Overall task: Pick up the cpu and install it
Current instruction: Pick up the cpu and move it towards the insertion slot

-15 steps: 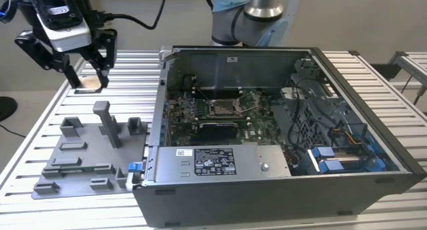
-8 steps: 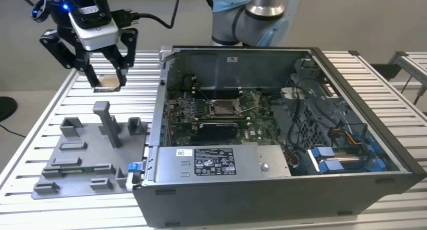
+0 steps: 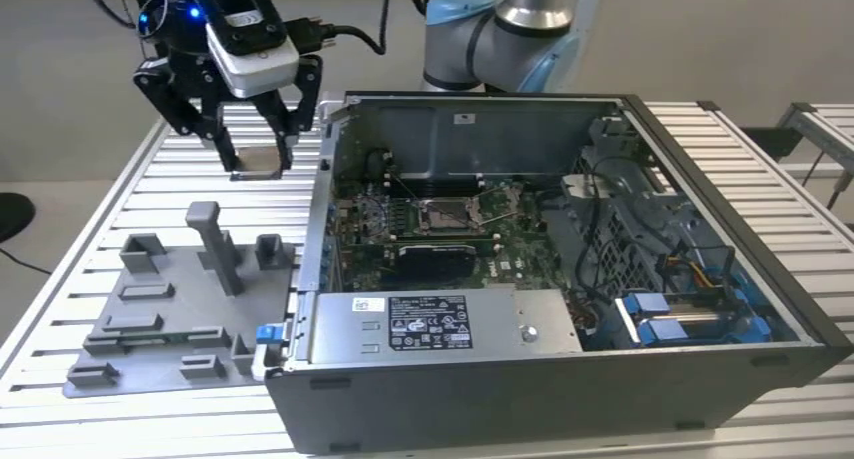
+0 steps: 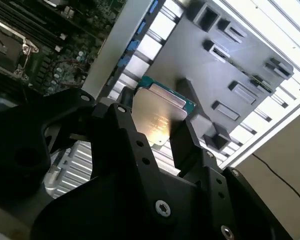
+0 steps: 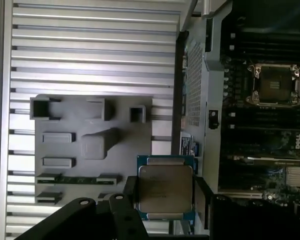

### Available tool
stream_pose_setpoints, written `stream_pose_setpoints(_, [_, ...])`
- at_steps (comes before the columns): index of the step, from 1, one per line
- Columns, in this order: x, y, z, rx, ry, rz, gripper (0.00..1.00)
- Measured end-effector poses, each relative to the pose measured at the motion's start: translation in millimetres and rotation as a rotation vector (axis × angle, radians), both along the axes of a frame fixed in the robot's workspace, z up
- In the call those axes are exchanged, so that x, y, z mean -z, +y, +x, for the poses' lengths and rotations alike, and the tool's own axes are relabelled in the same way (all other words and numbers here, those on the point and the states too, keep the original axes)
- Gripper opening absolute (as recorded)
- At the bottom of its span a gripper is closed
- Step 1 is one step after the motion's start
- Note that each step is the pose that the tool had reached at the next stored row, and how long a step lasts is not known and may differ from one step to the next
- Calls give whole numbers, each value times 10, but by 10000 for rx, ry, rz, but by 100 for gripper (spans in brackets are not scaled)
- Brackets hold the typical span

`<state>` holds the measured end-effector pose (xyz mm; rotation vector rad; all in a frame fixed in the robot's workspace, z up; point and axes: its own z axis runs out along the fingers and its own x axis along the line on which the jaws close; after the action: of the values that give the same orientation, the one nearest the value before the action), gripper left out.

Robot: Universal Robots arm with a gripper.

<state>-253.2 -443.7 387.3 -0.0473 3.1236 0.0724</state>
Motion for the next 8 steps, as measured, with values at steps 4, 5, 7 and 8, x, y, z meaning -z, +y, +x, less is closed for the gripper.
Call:
stream_pose_setpoints(4, [0, 15, 184, 0, 0, 0, 0])
stream_pose_setpoints(5, [0, 18, 229, 0, 0, 0, 0])
stream_pose_setpoints(7, [0, 26, 319, -1, 0, 0, 0])
stream_pose_setpoints(8, [0, 29, 366, 0, 1, -1, 0])
